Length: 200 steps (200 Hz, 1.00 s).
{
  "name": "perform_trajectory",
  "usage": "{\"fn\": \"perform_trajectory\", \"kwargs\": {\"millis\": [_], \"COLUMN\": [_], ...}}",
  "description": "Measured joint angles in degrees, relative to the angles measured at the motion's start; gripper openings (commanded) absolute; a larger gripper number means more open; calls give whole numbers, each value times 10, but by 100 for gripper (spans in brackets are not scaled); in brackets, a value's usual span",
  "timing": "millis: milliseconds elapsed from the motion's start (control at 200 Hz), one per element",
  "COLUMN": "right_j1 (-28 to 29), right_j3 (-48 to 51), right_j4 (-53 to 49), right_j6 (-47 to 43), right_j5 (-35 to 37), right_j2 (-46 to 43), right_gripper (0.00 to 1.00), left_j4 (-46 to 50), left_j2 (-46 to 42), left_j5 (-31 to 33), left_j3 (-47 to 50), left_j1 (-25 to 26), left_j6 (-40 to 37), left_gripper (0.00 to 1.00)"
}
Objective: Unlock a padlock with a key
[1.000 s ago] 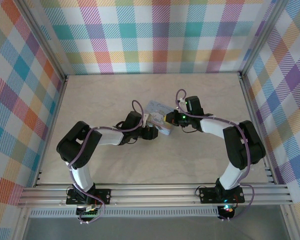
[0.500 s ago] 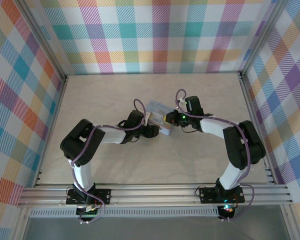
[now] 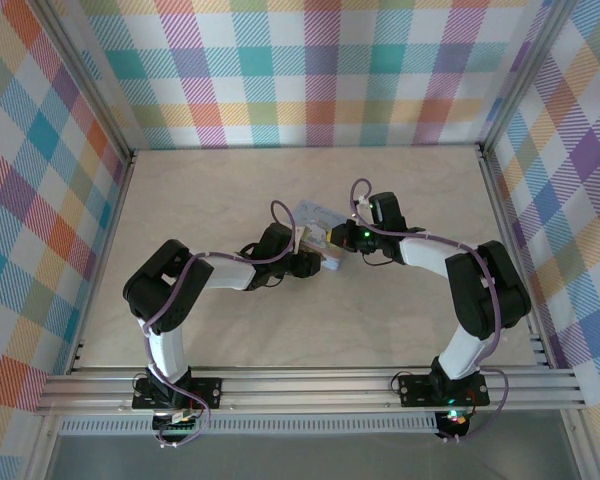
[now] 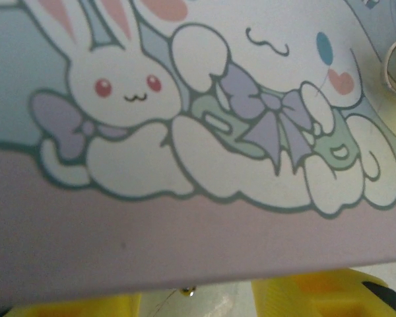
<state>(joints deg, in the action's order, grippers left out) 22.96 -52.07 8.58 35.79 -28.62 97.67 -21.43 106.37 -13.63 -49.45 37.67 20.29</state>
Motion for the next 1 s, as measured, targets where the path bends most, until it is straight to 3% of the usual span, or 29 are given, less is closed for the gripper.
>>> {"fn": "perform_trajectory", "kwargs": {"millis": [660,1000], "right_j1": [4,4], "right_j3": [0,0], "right_j4": [5,5], "right_j6": [0,0], "right_j5": [7,8], "right_j2": [0,0], "right_gripper": [0,0], "left_j4": [1,3], "left_j2": [0,0], "left_j5": [29,35], "left_j3": [0,0], "left_j1": [5,5], "left_j6": [65,94], "left_gripper": [32,38]}}
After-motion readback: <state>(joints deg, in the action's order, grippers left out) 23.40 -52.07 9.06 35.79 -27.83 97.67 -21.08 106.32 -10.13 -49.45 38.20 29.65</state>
